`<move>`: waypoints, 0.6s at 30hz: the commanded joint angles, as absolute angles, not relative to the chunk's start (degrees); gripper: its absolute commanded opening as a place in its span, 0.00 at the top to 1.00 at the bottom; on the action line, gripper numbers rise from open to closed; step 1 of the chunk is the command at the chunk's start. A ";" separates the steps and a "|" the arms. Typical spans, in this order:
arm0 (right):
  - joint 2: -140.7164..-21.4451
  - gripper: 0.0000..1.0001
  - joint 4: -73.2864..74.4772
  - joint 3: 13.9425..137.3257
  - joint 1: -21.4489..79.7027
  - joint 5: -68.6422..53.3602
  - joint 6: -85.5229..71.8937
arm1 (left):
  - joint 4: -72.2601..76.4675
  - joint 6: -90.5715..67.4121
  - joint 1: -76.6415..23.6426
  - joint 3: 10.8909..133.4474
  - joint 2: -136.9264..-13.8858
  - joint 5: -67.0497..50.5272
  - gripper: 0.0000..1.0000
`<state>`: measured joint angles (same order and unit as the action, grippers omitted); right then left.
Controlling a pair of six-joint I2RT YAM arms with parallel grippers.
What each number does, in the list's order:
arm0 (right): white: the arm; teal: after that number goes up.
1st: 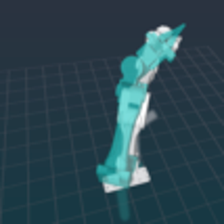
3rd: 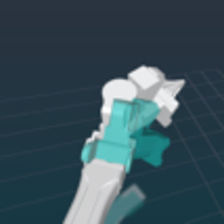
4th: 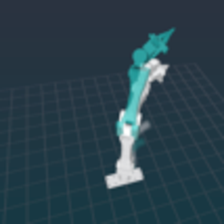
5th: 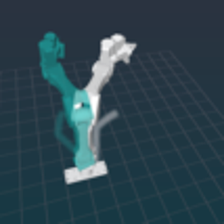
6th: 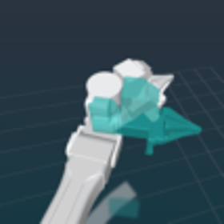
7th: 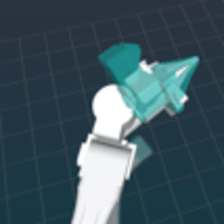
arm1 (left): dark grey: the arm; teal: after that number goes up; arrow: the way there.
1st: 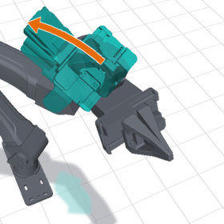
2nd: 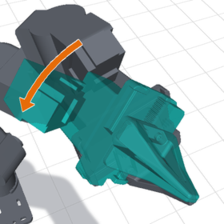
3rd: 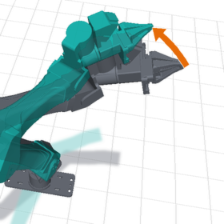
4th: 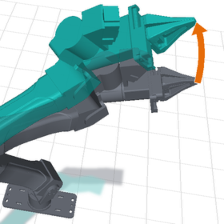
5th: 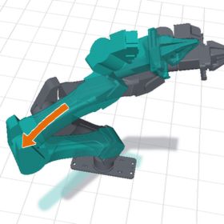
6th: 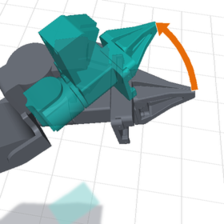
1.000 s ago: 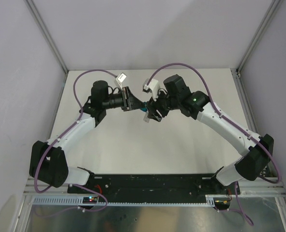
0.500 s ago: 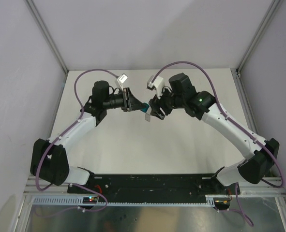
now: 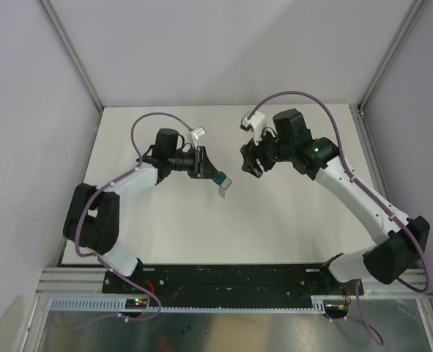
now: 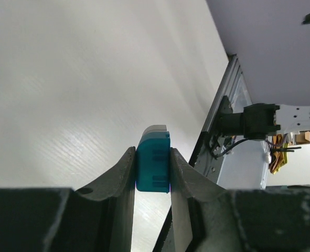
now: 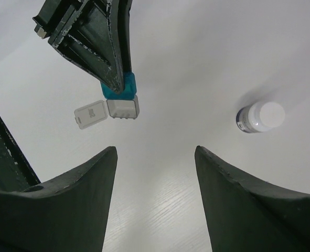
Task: Sort the pills into containers
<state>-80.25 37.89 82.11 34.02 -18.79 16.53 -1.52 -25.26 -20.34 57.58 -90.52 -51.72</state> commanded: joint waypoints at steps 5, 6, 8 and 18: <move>-79.68 0.33 35.95 77.56 31.02 -20.99 16.69 | -4.13 -17.82 -20.18 60.22 -100.06 -54.90 0.98; -79.74 0.33 35.69 76.75 30.71 -21.17 16.78 | -4.18 -17.57 -20.20 60.43 -101.36 -54.96 0.98; -79.83 0.33 35.27 75.53 29.98 -21.62 16.90 | -4.19 -16.96 -20.36 60.94 -103.39 -55.00 0.96; -80.13 0.33 34.16 71.94 27.88 -22.87 17.09 | -4.46 -15.23 -21.35 62.99 -110.18 -52.39 0.83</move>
<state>-80.25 36.86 72.77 28.40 -21.52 16.56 -4.91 -17.65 -20.80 60.40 -108.79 -52.69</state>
